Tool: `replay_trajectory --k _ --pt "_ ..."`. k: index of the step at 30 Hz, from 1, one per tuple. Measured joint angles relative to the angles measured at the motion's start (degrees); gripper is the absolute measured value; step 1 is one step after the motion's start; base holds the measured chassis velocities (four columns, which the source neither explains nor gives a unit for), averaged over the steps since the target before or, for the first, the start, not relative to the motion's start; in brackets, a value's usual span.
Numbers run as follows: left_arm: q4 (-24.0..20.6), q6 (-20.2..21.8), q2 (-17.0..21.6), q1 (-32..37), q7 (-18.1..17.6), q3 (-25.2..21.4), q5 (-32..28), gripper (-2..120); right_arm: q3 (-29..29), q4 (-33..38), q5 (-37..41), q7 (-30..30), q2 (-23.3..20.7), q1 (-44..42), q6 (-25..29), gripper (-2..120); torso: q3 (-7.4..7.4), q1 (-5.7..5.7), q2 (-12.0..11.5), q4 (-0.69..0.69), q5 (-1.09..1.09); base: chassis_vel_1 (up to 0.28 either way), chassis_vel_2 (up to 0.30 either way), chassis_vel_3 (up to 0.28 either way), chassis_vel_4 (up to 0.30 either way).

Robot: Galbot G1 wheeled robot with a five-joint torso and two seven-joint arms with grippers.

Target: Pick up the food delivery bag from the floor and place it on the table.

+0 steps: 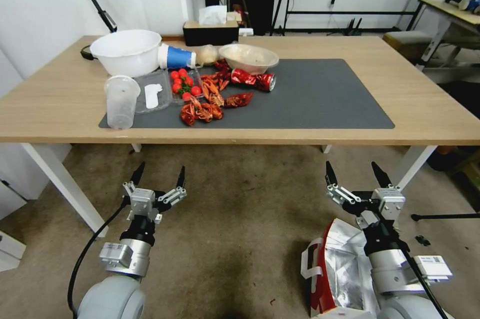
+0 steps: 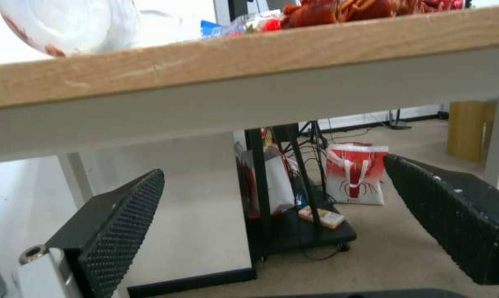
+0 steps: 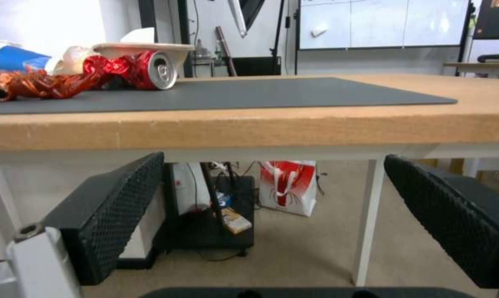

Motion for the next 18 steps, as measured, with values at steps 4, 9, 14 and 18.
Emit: replay_trajectory --k 4,9,14,18 --pt "0.0 0.0 0.0 0.04 0.03 0.0 0.04 99 0.0 -0.01 -0.01 -0.06 -0.02 0.03 0.01 100 -0.31 -0.19 -0.51 0.0 0.0 0.0 0.0 0.0 0.0" --pt "0.0 -0.01 -0.1 0.11 0.1 0.18 0.21 99 0.12 0.01 -0.01 -0.12 -0.15 0.16 -0.02 100 -1.05 -0.68 -1.71 0.0 0.0 0.0 0.0 0.0 0.0" --pt "0.01 -0.01 -0.11 0.04 0.22 0.29 0.27 99 0.13 -0.06 -0.08 -0.22 0.0 0.2 -0.02 100 -1.91 -1.21 -3.09 0.0 0.0 0.0 0.0 0.0 0.0" --pt "0.08 -0.01 -0.04 0.0 0.24 0.29 0.27 99 0.06 -0.18 -0.19 -0.24 0.14 0.26 -0.02 100 -2.46 -1.55 -3.99 0.0 0.0 0.0 0.0 0.0 0.0"
